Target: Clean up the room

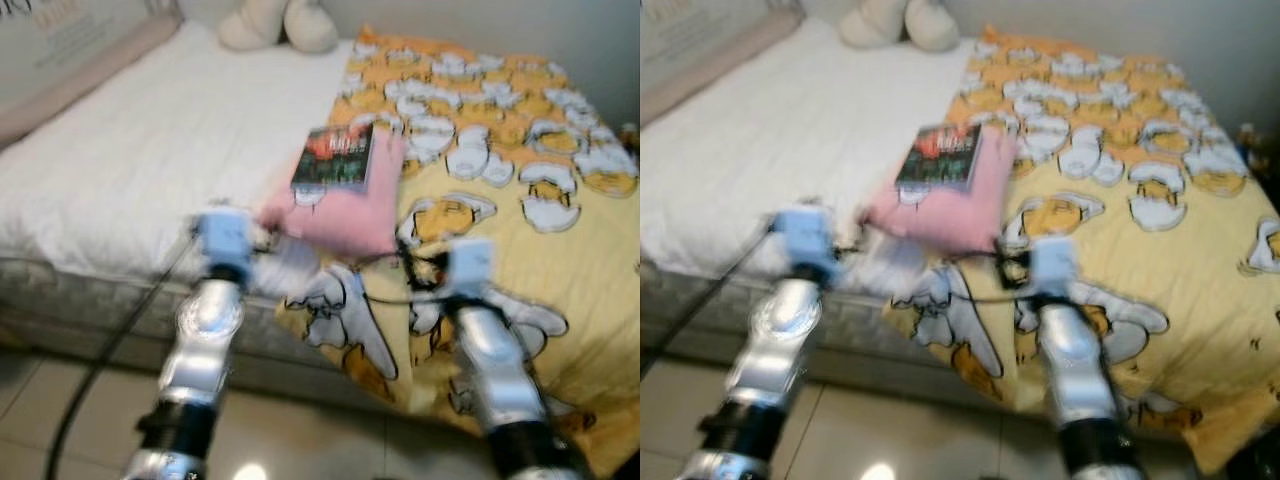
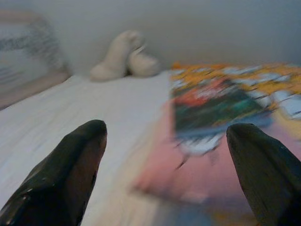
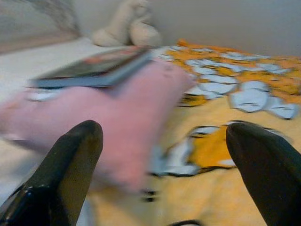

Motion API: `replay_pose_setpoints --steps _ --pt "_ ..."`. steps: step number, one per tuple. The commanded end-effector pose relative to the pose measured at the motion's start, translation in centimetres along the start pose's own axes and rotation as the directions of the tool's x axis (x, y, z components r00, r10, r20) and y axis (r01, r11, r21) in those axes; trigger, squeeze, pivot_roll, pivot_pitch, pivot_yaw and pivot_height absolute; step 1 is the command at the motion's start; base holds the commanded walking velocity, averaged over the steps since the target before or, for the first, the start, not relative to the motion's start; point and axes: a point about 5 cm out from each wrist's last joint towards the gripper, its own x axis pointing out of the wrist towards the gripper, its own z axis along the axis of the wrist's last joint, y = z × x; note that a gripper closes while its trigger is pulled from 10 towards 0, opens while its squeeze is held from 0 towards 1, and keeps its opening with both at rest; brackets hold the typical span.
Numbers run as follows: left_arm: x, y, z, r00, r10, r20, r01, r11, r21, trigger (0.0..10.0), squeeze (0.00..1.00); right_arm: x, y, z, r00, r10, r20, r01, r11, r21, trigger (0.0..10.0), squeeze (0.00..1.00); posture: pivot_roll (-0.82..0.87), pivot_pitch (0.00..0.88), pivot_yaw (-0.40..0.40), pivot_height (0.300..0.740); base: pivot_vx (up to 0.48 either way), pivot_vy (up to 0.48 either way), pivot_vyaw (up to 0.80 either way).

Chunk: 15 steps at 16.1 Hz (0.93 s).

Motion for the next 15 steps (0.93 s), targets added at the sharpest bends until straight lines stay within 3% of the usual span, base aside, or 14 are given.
replay_pose_setpoints --steps 1,9,13,15 --pt "0.2 0.9 0.2 1.000 0.017 0.009 -0.017 1.000 0.019 10.0 0.00 0.4 0.6 0.5 1.000 0.007 0.018 -0.008 1.000 0.009 10.0 0.00 0.01 0.000 -0.008 0.740 0.480 0.000 -0.77" --pt "0.9 0.5 0.8 0.999 0.029 0.027 -0.029 1.000 -0.007 10.0 0.00 1.2 0.7 2.6 0.995 0.011 0.097 -0.009 1.000 -0.020 10.0 0.00 0.01 0.000 -0.008 0.740 0.480 0.000 -0.10" --pt "2.0 2.7 1.5 0.989 0.147 0.026 -0.146 0.989 -0.029 10.0 0.00 2.3 1.1 6.4 0.976 0.036 0.213 -0.031 0.999 -0.023 10.0 0.00 0.00 0.000 -0.007 0.740 0.480 0.000 0.00" --pt "3.1 3.4 1.2 0.984 0.167 -0.066 -0.174 0.978 -0.115 10.0 0.00 2.3 1.4 6.7 0.974 0.055 0.218 -0.052 0.998 -0.021 10.0 0.00 0.00 0.000 -0.014 0.740 0.240 0.000 0.00"
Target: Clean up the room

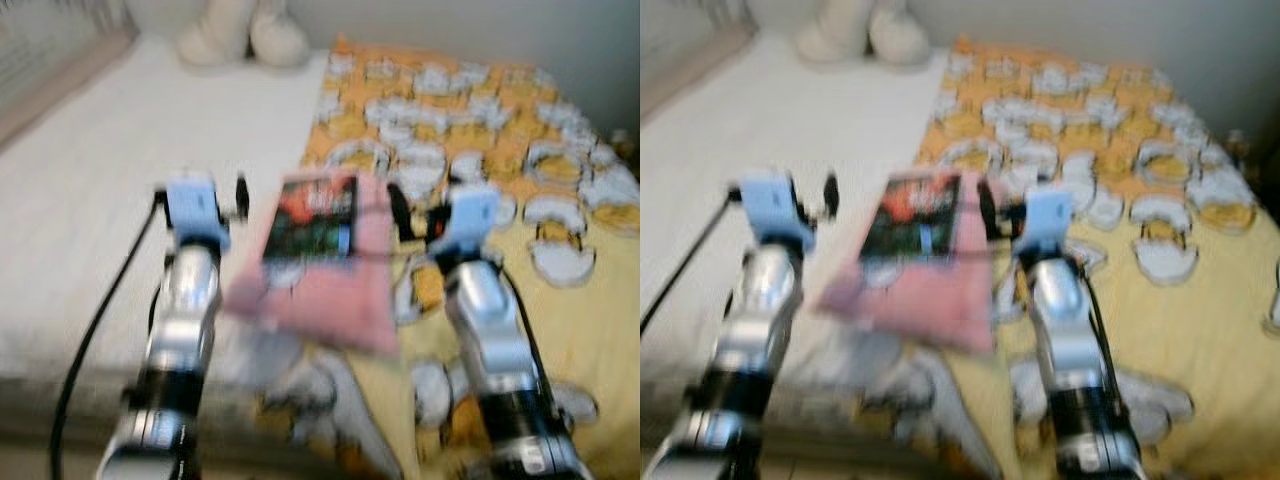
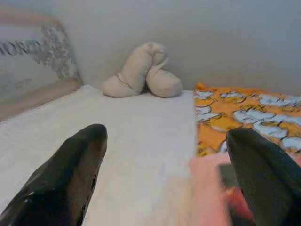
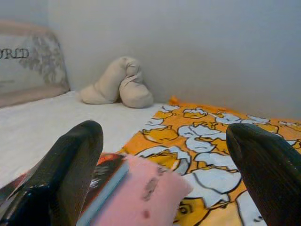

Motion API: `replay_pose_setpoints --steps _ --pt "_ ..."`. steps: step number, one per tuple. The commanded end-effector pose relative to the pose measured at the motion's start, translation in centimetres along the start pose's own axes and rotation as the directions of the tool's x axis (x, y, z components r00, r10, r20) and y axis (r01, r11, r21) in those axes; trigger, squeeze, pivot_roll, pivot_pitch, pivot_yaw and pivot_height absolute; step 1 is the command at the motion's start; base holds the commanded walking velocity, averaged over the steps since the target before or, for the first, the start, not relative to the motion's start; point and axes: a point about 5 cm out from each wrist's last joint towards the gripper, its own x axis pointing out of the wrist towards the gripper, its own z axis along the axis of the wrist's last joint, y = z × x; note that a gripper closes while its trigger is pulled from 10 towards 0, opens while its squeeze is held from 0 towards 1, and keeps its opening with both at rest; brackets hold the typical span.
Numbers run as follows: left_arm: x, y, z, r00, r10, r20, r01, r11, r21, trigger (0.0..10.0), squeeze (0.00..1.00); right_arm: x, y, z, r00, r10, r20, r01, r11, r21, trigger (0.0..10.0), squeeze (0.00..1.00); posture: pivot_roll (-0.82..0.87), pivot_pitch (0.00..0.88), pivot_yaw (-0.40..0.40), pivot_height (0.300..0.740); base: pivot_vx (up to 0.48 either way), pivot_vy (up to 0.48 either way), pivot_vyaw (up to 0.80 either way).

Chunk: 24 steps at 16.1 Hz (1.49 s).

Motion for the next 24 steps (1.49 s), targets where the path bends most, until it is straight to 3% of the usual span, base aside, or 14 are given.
replay_pose_setpoints --steps 1,3,4,8,10,13,16,17,22,23,24 --pt "0.4 -0.6 -0.4 0.998 -0.033 -0.062 0.030 0.998 -0.057 10.0 0.00 -0.2 -0.6 0.1 1.000 -0.004 -0.007 0.004 1.000 0.001 10.0 0.00 0.00 0.000 -0.015 0.740 0.000 0.000 0.00" --pt "2.8 2.7 -0.2 0.988 -0.002 -0.154 -0.030 0.978 -0.206 10.0 0.00 -2.0 0.1 -1.8 0.996 0.040 -0.084 -0.041 0.999 -0.001 10.0 0.00 -0.01 0.000 -0.019 0.740 0.000 0.000 0.00" --pt "3.2 3.0 -0.1 0.984 -0.015 -0.176 -0.028 0.971 -0.238 10.0 0.00 -2.5 0.1 -2.3 0.993 0.043 -0.107 -0.043 0.999 -0.001 10.0 0.00 -0.01 0.000 -0.021 0.740 0.000 0.000 0.00" --pt "4.8 1.4 0.2 0.939 -0.228 -0.256 0.121 0.919 -0.375 10.0 0.00 -4.8 -0.3 -3.8 0.981 0.015 -0.192 -0.009 1.000 0.028 10.0 0.00 -0.04 0.000 -0.006 0.740 0.000 0.000 0.00" --pt "5.1 0.7 0.7 0.918 -0.309 -0.247 0.185 0.887 -0.422 10.0 0.00 -5.7 -1.4 -4.3 0.967 -0.083 -0.240 0.114 0.987 0.118 10.0 0.00 -0.05 0.010 0.001 0.740 0.000 0.000 0.00" --pt "5.0 1.4 0.3 0.895 -0.343 -0.286 0.198 0.879 -0.434 10.0 0.00 -6.9 -0.8 -4.4 0.968 -0.040 -0.246 0.064 0.994 0.090 10.0 0.00 -0.07 0.030 0.014 0.740 0.000 0.000 0.00" --pt "4.3 1.4 -0.9 0.847 -0.405 -0.343 0.241 0.869 -0.432 10.0 0.00 -7.8 -0.5 -4.7 0.964 -0.028 -0.264 0.052 0.995 0.084 10.0 0.00 -0.07 0.040 0.018 0.740 0.000 0.000 0.00" --pt "3.6 0.9 -2.0 0.811 -0.439 -0.386 0.265 0.864 -0.427 10.0 0.00 -8.2 -0.3 -4.6 0.963 -0.017 -0.269 0.040 0.996 0.081 10.0 0.00 -0.08 0.048 0.019 0.740 0.000 0.000 0.00" --pt "3.0 -0.9 -2.3 0.753 -0.537 -0.381 0.371 0.824 -0.428 10.0 0.00 -8.8 0.2 -4.1 0.965 0.010 -0.261 0.012 0.997 0.082 10.0 0.00 -0.09 0.055 0.029 0.740 0.000 0.000 0.00" --pt "3.0 -1.0 -2.4 0.750 -0.540 -0.382 0.380 0.825 -0.419 10.0 0.00 -8.7 0.2 -4.1 0.966 0.013 -0.259 0.009 0.997 0.082 10.0 0.00 -0.09 0.053 0.031 0.740 0.000 0.000 0.00" --pt "3.2 -0.8 -2.1 0.776 -0.515 -0.364 0.394 0.847 -0.356 10.0 0.00 -8.2 0.6 -3.4 0.971 0.027 -0.237 -0.002 0.995 0.104 10.0 0.00 -0.09 0.050 0.032 0.740 0.000 0.000 0.00"
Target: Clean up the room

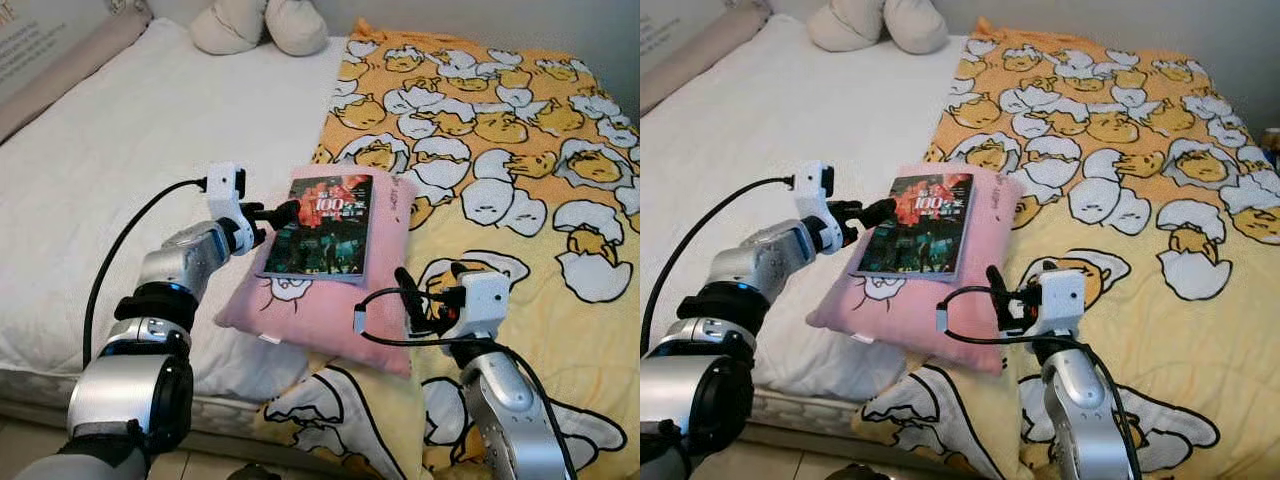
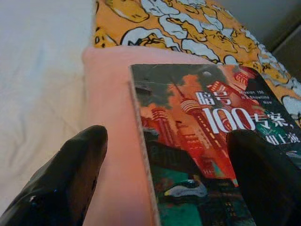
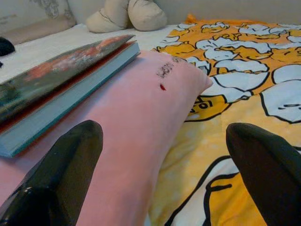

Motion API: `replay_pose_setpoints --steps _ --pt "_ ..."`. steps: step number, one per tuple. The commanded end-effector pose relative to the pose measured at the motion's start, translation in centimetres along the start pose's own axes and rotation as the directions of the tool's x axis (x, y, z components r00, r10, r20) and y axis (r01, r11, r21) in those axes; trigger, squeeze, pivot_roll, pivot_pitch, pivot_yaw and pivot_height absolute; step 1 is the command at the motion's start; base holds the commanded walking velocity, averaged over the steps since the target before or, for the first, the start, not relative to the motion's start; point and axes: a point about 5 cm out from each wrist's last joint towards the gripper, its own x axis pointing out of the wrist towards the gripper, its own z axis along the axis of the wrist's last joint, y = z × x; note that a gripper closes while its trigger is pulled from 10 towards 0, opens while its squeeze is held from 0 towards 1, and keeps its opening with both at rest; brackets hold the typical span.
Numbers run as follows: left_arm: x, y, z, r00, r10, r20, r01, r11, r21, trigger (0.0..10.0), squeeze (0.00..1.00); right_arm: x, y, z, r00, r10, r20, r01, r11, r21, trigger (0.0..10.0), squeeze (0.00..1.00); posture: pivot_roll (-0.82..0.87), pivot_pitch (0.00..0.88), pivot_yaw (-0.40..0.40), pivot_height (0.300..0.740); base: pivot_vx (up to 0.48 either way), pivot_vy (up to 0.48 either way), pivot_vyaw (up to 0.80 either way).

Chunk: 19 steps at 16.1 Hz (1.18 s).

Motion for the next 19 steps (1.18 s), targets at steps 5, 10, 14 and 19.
replay_pose_setpoints --steps 5,10,14,19 --pt "-0.9 -0.9 0.5 0.992 -0.045 0.114 0.029 0.990 0.136 10.0 0.00 1.4 1.9 3.5 0.988 0.098 0.117 -0.098 0.995 -0.011 10.0 0.00 -0.08 0.036 0.026 0.740 0.000 0.000 0.00" --pt "-2.7 -1.2 -0.1 0.973 -0.110 0.201 0.075 0.982 0.175 10.0 0.00 1.2 1.5 2.3 0.994 0.086 0.069 -0.083 0.995 -0.047 10.0 0.00 -0.05 0.012 0.019 0.740 0.000 0.000 0.00" --pt "-2.8 -1.2 0.7 0.961 -0.061 0.268 0.013 0.984 0.177 10.0 0.00 1.9 1.1 2.3 0.996 0.079 0.041 -0.077 0.996 -0.051 10.0 0.00 -0.05 0.007 0.006 0.740 0.000 0.000 -0.57" --pt "-3.1 -1.1 0.4 0.962 -0.048 0.269 0.000 0.985 0.174 10.0 0.00 1.9 1.0 2.1 0.997 0.068 0.045 -0.065 0.996 -0.067 10.0 0.00 -0.05 0.015 0.005 0.740 0.000 0.192 -0.57"
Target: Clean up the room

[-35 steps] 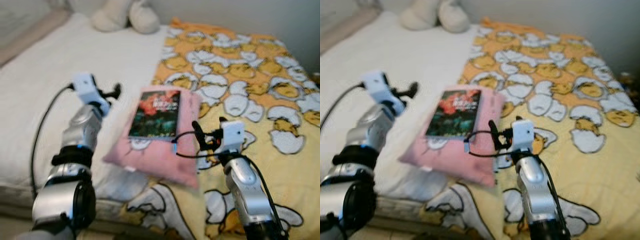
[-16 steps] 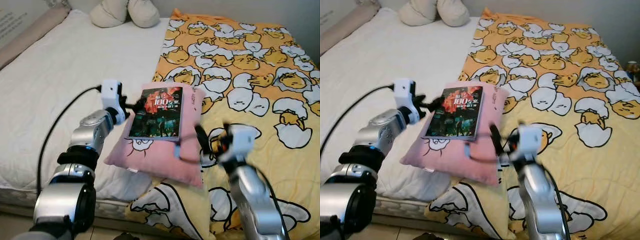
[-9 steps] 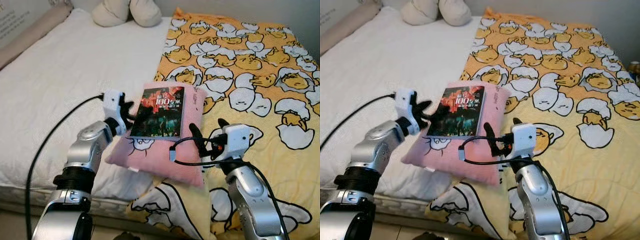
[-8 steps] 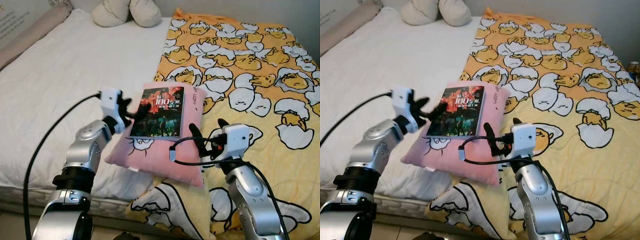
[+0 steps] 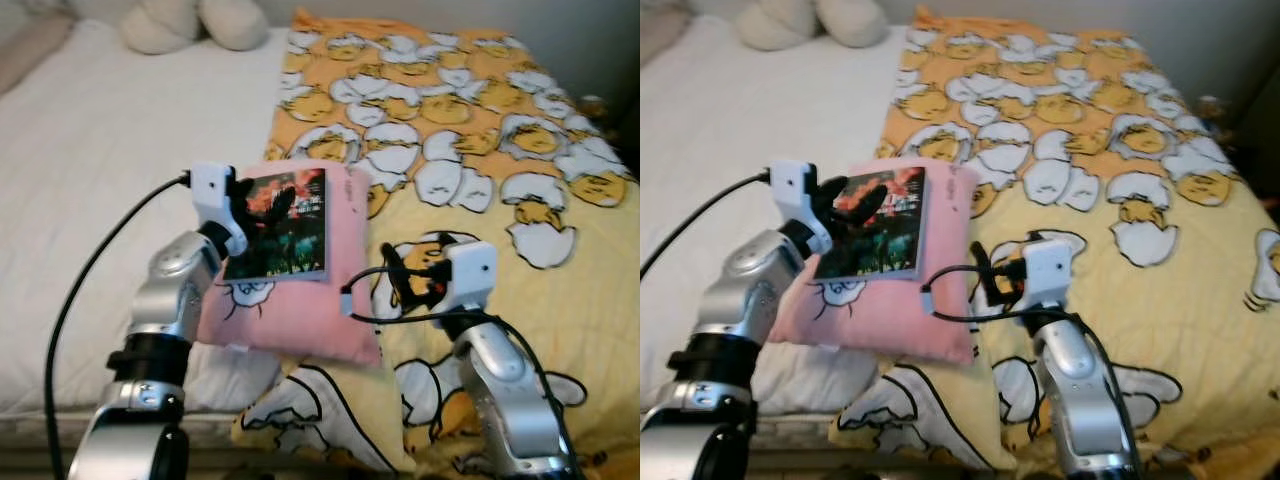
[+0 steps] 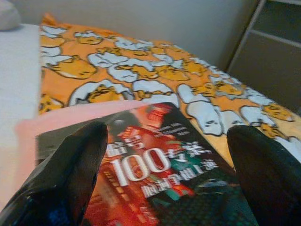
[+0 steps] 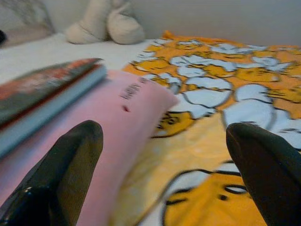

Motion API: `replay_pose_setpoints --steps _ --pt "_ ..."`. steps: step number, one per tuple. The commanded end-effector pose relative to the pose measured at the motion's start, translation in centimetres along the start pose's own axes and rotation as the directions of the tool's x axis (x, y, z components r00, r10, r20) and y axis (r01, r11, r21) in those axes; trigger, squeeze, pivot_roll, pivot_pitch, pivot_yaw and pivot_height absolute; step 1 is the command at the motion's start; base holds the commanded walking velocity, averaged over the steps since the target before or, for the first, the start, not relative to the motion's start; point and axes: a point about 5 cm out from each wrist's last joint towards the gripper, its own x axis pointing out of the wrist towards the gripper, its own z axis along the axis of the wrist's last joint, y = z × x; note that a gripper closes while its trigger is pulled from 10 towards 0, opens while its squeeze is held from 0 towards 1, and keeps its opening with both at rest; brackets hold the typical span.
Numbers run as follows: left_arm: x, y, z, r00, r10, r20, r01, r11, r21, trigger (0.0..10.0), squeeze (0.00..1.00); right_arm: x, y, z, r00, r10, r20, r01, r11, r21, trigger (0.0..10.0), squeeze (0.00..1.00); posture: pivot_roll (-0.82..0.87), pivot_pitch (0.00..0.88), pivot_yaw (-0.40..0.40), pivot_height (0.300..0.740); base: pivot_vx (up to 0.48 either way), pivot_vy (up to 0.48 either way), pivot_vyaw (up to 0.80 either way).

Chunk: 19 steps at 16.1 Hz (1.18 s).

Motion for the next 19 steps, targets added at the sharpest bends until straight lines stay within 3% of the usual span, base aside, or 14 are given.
replay_pose_setpoints --steps 1,3,6,10,12,14,16,19 --pt "-0.5 0.9 0.0 0.999 0.037 0.001 -0.037 0.999 0.012 10.0 0.00 0.1 0.4 -0.1 1.000 0.012 0.002 -0.012 1.000 0.011 10.0 0.00 -0.05 0.017 0.004 0.740 0.000 0.480 0.00" --pt "-0.5 1.0 0.0 0.999 0.041 0.002 -0.041 0.999 0.006 10.0 0.00 0.2 0.3 0.0 1.000 0.010 0.006 -0.010 1.000 0.008 10.0 0.00 -0.05 0.018 0.006 0.740 0.000 0.480 0.00" --pt "-0.2 0.9 0.2 0.999 0.054 0.003 -0.054 0.998 0.021 10.0 0.00 0.2 0.3 -0.3 1.000 0.008 -0.010 -0.008 1.000 0.000 10.0 0.00 -0.05 0.020 0.006 0.740 0.000 0.000 -0.67" --pt "0.4 0.1 -1.8 0.991 0.006 -0.134 -0.013 0.999 -0.048 10.0 0.00 -0.1 0.1 -0.5 1.000 -0.001 -0.006 0.001 1.000 0.002 10.0 0.00 -0.05 0.023 0.005 0.740 0.000 0.000 0.00" --pt "0.9 -0.4 -2.3 0.988 -0.011 -0.157 0.001 0.998 -0.062 10.0 0.00 -0.2 0.0 -0.5 1.000 -0.004 -0.002 0.004 1.000 0.001 10.0 0.00 -0.05 0.023 0.002 0.740 0.000 0.000 0.00" --pt "1.7 -0.5 -3.2 0.985 0.029 -0.171 -0.043 0.996 -0.082 10.0 0.00 -1.0 -0.7 -0.7 0.999 -0.044 0.007 0.044 0.999 -0.022 10.0 0.00 -0.05 0.023 -0.001 0.740 0.000 0.000 0.00" --pt "2.5 -0.4 -2.7 0.989 0.079 -0.123 -0.095 0.988 -0.123 10.0 0.00 -2.4 -2.3 -2.1 0.992 -0.118 -0.050 0.116 0.993 -0.028 10.0 0.00 -0.06 0.026 -0.001 0.740 0.000 0.000 0.00" --pt "3.2 -0.1 -2.0 0.988 0.115 -0.105 -0.126 0.987 -0.103 10.0 0.00 -3.4 -2.6 -2.9 0.990 -0.118 -0.079 0.114 0.992 -0.050 10.0 0.00 -0.08 0.038 0.010 0.740 0.000 0.000 0.00"
